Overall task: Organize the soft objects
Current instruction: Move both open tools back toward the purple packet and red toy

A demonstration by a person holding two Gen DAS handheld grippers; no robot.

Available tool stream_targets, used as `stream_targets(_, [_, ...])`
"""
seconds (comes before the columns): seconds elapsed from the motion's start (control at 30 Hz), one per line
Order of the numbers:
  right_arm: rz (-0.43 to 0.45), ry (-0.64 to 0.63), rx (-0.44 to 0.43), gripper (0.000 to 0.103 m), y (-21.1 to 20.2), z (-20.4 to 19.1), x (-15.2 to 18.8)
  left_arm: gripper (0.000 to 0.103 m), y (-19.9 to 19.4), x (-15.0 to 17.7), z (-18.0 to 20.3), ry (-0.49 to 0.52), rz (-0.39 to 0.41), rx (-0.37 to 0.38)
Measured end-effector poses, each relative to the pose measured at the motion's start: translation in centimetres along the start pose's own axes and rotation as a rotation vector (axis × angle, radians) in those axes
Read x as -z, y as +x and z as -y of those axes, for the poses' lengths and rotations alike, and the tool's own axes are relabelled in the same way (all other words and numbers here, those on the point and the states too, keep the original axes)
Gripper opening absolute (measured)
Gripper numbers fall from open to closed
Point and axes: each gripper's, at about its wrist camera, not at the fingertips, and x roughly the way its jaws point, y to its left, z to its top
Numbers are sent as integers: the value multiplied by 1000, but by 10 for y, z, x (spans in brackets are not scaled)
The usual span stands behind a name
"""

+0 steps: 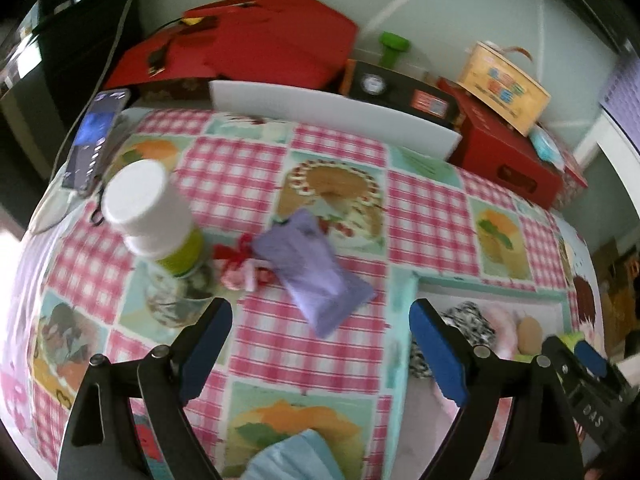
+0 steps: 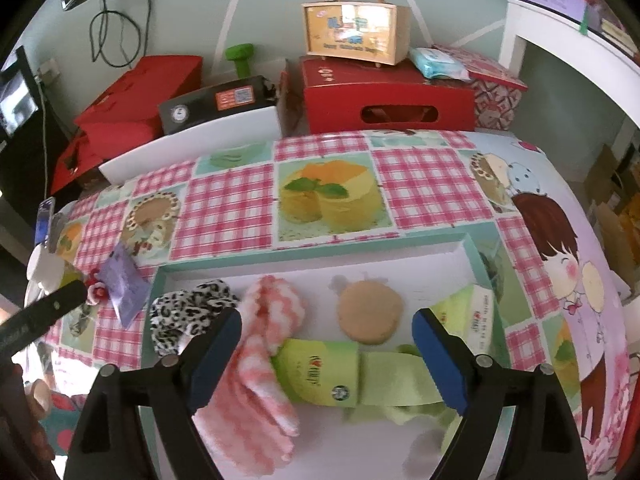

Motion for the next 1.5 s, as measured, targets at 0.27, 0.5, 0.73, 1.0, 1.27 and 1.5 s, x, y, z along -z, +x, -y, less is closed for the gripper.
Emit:
stream_targets(0.27, [16,-53,-54,89,-3,-28,0,92,-2,-5,-51,-129,15,-74])
stream_targets(0.5, [23,-115,-93,89,-5,-60,1,93,-3,-6,-79,-202,23,-92])
stream_targets(0.73, [23,-177,-130,90,-4,-91,5,93,-1,-5,-85,-219,17,-86])
stream_targets(1.0, [15,-235,-172,90,2,-123,12,93,6,-6,-88,-242,3,-56])
stream_targets(1.27, [-5,-278,-185,90,15,-144,17,93,14,-10,-88,-259,7,-27])
stream_targets(1.5, [-4,-319,-195,90,23,-161,14,93,20,-13,-93,-271,24,-32])
